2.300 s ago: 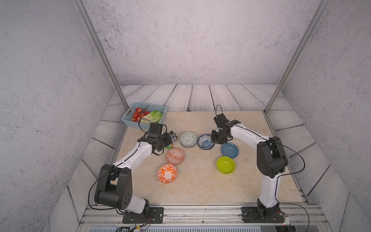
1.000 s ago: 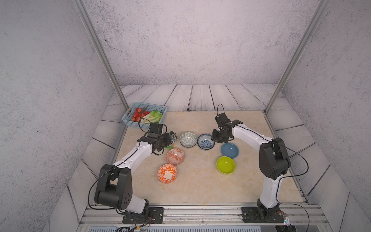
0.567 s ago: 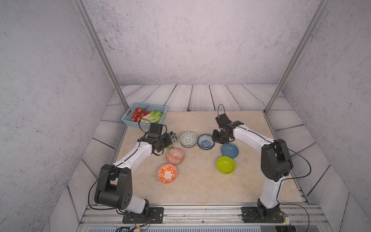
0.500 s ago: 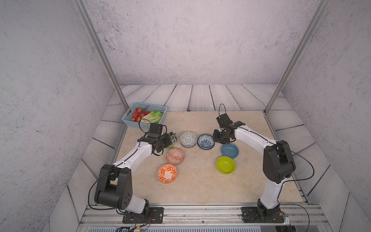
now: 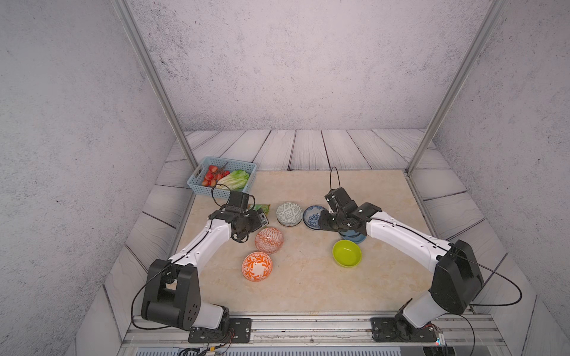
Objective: Stack the bowls
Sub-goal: Place the bowl on the bowl, then adjust the bowl at the center of the board.
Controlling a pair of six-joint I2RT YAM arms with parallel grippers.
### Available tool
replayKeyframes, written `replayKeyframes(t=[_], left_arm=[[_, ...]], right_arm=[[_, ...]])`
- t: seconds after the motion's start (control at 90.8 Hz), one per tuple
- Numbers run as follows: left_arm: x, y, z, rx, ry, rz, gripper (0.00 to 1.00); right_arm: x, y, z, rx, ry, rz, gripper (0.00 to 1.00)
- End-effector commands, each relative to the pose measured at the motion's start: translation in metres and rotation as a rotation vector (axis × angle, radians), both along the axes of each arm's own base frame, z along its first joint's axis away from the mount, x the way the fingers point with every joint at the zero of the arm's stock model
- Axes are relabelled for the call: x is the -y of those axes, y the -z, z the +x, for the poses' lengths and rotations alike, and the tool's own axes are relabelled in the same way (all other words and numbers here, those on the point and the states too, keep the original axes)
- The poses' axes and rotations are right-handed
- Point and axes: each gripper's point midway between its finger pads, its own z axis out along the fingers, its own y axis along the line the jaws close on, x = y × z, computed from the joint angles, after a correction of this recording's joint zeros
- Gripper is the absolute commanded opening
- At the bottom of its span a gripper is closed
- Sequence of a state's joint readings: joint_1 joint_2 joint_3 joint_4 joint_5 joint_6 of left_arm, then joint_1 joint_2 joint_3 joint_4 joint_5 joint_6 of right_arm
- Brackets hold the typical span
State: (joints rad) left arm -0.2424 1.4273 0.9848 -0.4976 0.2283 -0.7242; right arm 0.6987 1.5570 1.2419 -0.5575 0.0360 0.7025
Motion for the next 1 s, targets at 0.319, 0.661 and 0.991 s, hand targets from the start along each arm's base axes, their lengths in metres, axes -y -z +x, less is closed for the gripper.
replayKeyframes(t=[0.319, 0.661, 0.991], left_arm=[[-0.001, 0.016, -0.023, -0.122, 0.037, 0.018, 0.90], [0.000, 0.029, -0.024, -0.163, 0.047, 0.030, 0.72], [0.001, 0.042, -0.023, -0.194, 0.049, 0.042, 0.54]], right_arm=[[0.056, -0.016, -0.004, 0.147, 0.179, -0.073, 0.99], [0.045, -0.004, -0.007, 0.120, 0.135, -0.045, 0.98], [0.045, -0.004, -0.008, 0.119, 0.129, -0.037, 0.96]])
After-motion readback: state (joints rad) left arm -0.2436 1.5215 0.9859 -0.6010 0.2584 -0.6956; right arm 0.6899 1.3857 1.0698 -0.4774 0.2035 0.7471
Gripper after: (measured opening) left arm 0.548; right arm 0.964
